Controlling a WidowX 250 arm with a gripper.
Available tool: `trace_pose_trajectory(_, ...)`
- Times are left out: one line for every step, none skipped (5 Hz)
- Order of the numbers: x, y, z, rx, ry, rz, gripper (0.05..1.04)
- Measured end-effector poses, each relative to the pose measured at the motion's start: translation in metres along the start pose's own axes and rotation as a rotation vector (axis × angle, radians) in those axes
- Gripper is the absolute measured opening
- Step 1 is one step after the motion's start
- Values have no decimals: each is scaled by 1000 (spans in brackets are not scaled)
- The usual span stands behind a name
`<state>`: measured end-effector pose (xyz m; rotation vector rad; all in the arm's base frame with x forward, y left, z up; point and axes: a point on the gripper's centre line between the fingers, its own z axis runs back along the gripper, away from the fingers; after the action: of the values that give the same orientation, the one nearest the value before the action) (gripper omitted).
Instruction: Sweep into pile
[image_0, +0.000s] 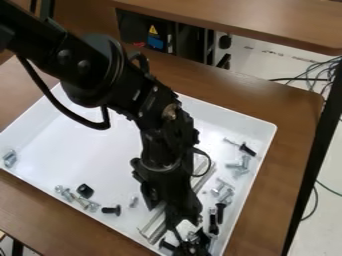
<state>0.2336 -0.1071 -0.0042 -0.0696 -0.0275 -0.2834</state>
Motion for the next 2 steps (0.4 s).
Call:
trace_pose_trajectory(-4,7,2,18,40,23,353)
trace_pose_trajectory(-2,19,10,31,37,63,353)
